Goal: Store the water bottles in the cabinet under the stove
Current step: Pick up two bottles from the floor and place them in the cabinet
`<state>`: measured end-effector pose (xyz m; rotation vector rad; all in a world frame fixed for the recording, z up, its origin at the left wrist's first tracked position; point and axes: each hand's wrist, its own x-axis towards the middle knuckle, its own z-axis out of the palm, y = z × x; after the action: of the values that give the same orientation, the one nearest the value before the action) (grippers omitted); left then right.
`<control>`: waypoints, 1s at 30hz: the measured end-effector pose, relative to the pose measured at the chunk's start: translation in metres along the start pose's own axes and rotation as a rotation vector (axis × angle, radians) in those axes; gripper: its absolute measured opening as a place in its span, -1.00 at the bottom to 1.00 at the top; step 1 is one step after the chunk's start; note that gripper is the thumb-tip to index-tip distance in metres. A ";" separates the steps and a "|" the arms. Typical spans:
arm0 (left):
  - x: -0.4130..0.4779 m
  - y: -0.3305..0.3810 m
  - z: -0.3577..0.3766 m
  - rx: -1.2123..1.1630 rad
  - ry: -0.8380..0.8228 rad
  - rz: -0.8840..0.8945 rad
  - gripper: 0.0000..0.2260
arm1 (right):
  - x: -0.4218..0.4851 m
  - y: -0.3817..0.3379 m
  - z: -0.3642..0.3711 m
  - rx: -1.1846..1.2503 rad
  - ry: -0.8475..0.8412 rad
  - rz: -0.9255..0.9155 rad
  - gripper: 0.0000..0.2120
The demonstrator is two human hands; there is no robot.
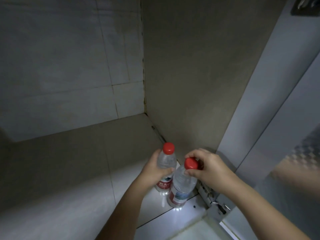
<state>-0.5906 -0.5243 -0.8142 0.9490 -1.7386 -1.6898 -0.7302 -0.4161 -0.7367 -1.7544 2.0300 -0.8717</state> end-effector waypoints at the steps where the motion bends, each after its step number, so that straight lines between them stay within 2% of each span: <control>1: 0.001 0.001 -0.001 0.003 0.006 0.000 -0.55 | -0.001 0.000 0.000 0.007 0.010 0.006 -0.69; 11: 0.039 0.002 0.018 -0.013 0.189 0.033 -0.57 | -0.005 0.008 0.000 0.004 0.135 0.046 -0.70; 17: 0.056 0.004 0.038 -0.007 0.191 0.091 -0.58 | -0.005 0.013 -0.001 0.011 0.180 0.084 -0.70; 21: 0.061 0.000 0.051 0.018 0.215 0.133 -0.46 | -0.006 0.013 0.000 -0.006 0.161 0.076 -0.68; 25: 0.065 -0.003 0.054 -0.001 0.221 0.128 -0.53 | -0.005 0.011 0.000 -0.014 0.137 0.062 -0.66; 30: 0.064 -0.002 0.054 -0.027 0.214 0.120 -0.50 | -0.004 0.010 0.002 -0.022 0.136 0.055 -0.68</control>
<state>-0.6717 -0.5412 -0.8263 0.9562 -1.5947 -1.4753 -0.7358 -0.4122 -0.7451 -1.6842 2.1696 -0.9789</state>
